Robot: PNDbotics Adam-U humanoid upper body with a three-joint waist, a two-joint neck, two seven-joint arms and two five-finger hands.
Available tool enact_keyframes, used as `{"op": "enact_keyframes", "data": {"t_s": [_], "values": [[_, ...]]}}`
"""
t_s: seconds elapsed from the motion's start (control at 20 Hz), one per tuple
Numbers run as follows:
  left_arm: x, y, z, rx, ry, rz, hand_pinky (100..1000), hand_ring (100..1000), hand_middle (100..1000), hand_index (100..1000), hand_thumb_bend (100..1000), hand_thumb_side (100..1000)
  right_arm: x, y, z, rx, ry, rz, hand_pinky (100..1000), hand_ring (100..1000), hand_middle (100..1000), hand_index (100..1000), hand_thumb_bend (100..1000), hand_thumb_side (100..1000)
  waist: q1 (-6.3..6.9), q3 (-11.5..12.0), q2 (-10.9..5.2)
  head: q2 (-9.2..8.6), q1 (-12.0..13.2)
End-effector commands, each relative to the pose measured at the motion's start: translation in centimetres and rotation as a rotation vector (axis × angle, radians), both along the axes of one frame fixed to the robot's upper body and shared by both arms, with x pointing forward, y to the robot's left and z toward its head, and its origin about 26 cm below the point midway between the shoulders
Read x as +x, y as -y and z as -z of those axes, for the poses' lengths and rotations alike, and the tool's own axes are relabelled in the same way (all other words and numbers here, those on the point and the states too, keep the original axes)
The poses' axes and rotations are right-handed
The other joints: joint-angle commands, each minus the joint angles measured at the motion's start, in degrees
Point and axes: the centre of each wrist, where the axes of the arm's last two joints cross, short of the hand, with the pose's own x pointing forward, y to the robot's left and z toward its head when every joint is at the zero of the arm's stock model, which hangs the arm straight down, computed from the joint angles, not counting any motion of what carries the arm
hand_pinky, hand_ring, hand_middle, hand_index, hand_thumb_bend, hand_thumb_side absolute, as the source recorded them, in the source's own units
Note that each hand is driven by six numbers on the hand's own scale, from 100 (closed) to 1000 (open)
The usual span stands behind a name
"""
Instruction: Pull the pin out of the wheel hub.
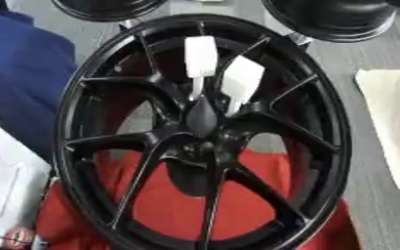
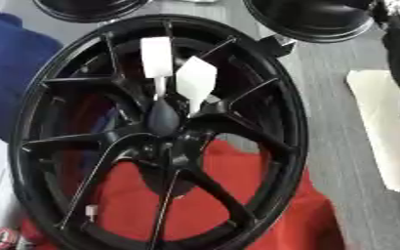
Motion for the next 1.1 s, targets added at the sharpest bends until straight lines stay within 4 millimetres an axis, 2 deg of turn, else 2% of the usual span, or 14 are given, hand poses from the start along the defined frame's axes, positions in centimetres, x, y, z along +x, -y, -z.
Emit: {"op": "enact_keyframes", "data": {"t_s": [0.05, 0.2, 0.3, 0.55, 0.65, 0.9, 1.1], "values": [[-0.2, -0.1, -1.0, 0.027, 0.035, 0.008, 696, 733, 610, 699, 100, 786, -0.7, 0.5, -2.6, -0.162, 0.071, 0.002, 814, 675, 644, 733, 100, 534, -0.08, 0.14, -1.60, -0.92, 0.28], [-0.3, -0.1, -1.0, 0.035, 0.030, 0.010, 696, 733, 610, 699, 100, 785, -0.7, 1.1, -4.5, -0.347, 0.121, -0.017, 818, 690, 655, 743, 100, 496, -0.36, 0.30, -1.96, -0.68, 0.00], [-0.3, -0.2, -0.9, 0.039, 0.026, 0.008, 695, 733, 611, 699, 100, 785, -0.6, 1.6, -5.9, -0.466, 0.148, -0.042, 820, 699, 661, 746, 100, 440, -0.52, 0.35, -2.22, -0.45, -0.10], [-0.4, -0.3, -0.8, 0.051, 0.018, 0.008, 695, 734, 611, 699, 100, 786, -0.3, 2.8, -9.2, -0.813, 0.205, -0.120, 829, 752, 697, 767, 100, 231, -1.02, 0.45, -2.69, -0.35, -0.30], [-0.4, -0.3, -0.8, 0.056, 0.016, 0.010, 695, 734, 611, 699, 100, 786, -0.2, 2.9, -9.9, -0.992, 0.215, -0.164, 835, 773, 714, 776, 100, 202, -1.23, 0.70, -2.69, -0.59, -0.32], [-0.4, -0.3, -0.8, 0.066, 0.017, 0.012, 695, 734, 611, 699, 100, 787, 0.0, 3.2, -10.5, -1.358, 0.178, -0.269, 852, 807, 740, 791, 100, 271, -1.69, 1.36, -2.52, -0.98, -0.34], [-0.3, -0.2, -0.9, 0.072, 0.017, 0.017, 695, 734, 611, 699, 100, 788, 0.2, 3.1, -10.8, -1.524, 0.108, -0.320, 855, 808, 747, 799, 100, 404, -1.99, 1.63, -2.41, -1.27, -0.57]]}}
